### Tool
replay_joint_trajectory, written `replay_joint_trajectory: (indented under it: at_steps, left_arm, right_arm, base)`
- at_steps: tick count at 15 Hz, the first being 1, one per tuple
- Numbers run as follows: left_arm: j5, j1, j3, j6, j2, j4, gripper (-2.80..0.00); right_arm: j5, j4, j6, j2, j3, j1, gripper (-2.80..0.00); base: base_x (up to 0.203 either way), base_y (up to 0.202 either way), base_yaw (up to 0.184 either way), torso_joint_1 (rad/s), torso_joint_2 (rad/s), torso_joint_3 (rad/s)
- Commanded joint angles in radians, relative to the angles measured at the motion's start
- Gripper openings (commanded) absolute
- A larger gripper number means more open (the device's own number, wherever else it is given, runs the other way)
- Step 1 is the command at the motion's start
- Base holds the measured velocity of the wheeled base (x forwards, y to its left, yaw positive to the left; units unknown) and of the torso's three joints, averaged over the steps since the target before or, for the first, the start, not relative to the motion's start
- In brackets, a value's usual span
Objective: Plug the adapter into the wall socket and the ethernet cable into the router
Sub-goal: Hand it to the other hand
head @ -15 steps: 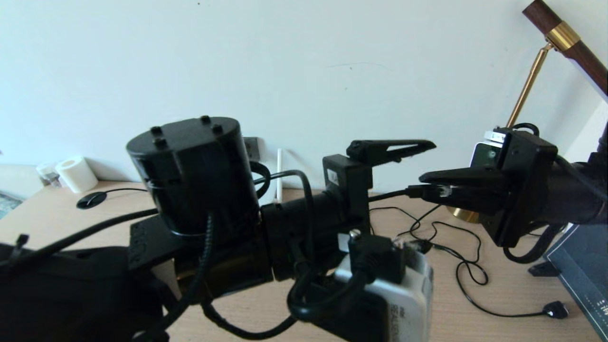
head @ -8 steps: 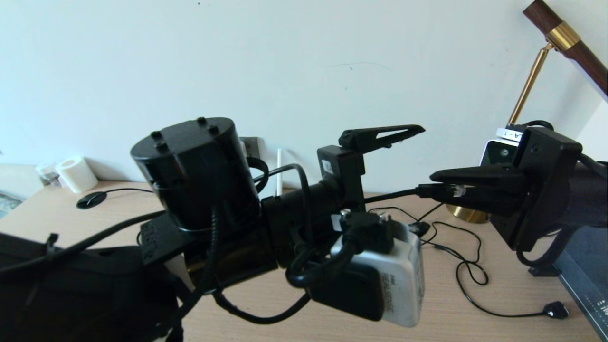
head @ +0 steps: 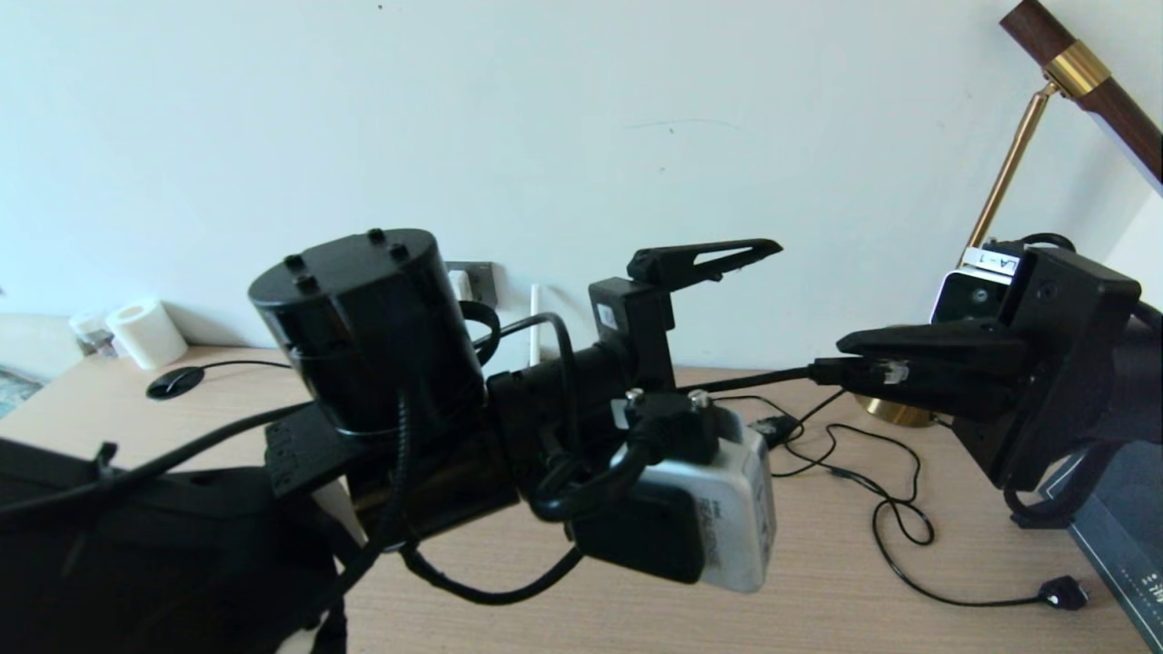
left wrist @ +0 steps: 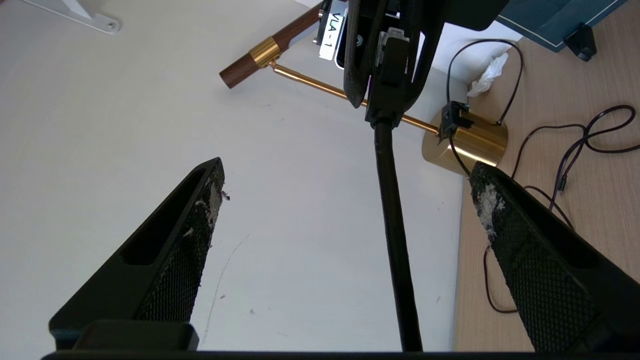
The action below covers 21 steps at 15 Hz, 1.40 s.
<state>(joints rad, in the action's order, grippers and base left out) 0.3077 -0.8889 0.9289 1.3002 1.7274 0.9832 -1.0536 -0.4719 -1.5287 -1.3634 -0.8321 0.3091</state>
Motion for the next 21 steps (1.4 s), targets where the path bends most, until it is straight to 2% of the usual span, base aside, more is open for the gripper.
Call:
replay_joint_trajectory:
  at_steps: [1,16,17,21]
  left_arm:
    - [0.002,0.0,-0.004,0.007,0.0,0.006,0.0]
    - [0.002,-0.054,-0.004,-0.002,0.012,0.011,0.0]
    - [0.002,-0.054,-0.004,-0.002,0.012,0.011,-2.8]
    - [0.002,-0.056,-0.007,-0.002,0.02,0.011,-2.8]
  right_arm:
    - [-0.006,-0.004,-0.008,-0.003,-0.002,0.001,-2.8]
    - [-0.006,-0.005,-0.007,-0.025,-0.001,0.001,-2.8]
    - [-0.006,-0.005,-0.007,-0.025,-0.001,0.001,-2.8]
    - [-0.006,-0.004,-0.007,-0.022,0.001,0.002,-2.8]
  base:
    - [0.0,0.0,0.0,0.0,0.0,0.0]
    - [0.0,0.0,0.0,0.0,0.0,0.0]
    - [0.0,0.0,0.0,0.0,0.0,0.0]
    - [0.0,0.0,0.0,0.0,0.0,0.0]
